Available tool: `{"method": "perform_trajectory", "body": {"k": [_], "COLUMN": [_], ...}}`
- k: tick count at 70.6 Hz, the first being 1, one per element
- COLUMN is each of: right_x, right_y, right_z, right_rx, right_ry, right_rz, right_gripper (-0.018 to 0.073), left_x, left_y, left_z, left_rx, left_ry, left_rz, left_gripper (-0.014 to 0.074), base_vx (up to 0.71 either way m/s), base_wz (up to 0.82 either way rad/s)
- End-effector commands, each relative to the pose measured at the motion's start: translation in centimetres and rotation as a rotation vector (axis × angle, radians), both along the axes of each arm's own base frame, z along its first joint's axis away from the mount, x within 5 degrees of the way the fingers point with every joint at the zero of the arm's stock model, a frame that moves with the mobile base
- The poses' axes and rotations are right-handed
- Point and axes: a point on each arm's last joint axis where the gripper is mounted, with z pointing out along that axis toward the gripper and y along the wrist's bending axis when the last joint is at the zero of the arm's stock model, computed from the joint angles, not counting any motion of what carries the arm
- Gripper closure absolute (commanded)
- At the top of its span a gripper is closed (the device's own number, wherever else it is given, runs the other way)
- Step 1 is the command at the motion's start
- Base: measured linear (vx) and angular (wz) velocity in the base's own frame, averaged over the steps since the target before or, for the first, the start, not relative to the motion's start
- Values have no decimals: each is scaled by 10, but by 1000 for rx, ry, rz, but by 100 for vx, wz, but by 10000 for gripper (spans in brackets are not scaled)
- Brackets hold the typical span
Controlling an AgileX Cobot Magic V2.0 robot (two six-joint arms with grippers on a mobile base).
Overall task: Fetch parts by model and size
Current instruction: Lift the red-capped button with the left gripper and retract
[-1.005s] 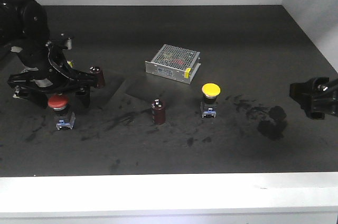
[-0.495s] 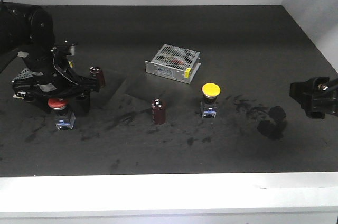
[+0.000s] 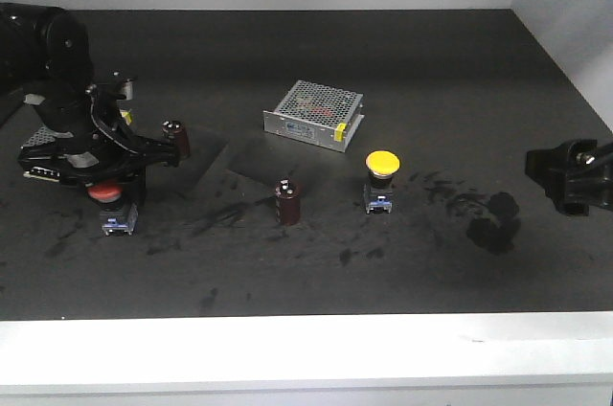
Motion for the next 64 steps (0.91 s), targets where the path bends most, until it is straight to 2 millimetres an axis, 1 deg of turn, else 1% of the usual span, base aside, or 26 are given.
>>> {"method": "perform_trajectory", "body": {"k": [1, 7, 15, 31, 39, 47, 55, 63, 64], "right_x": [3, 3, 3, 3, 3, 3, 3, 3, 3], "right_y": [0, 0, 0, 0, 0, 0, 0, 0, 0], "right_z": [16, 16, 16, 16, 16, 16, 16, 16, 16], "right_rx": [-7, -7, -7, -6, -6, -6, -6, -6, -6], "right_ry": [-103, -104, -104, -104, -104, -104, -104, -104, -104], "right_rz": [-2, -2, -2, -2, -2, -2, -2, -2, -2], "right_gripper": [-35, -35, -35, -35, -35, -35, -35, -35, -35], "left_x": [-12, -15, -15, -17, -20, -25, -32, -44, -47], "left_y": [0, 1, 1, 6, 9, 10, 11, 14, 14], "left_z": [16, 9, 8, 16, 29, 47, 69, 95, 100], "left_rx": [-12, -8, -1, 42, 61, 42, 23, 5, 3], "left_ry": [-19, 7, 9, -28, -91, -176, -271, -387, -409], "left_rz": [-7, -6, -26, -48, -53, -51, -49, -60, -62], "left_gripper": [436, 506, 606, 604, 604, 604, 604, 604, 604], "base_vx": [0, 0, 0, 0, 0, 0, 0, 0, 0], "base_wz": [0, 0, 0, 0, 0, 0, 0, 0, 0]}}
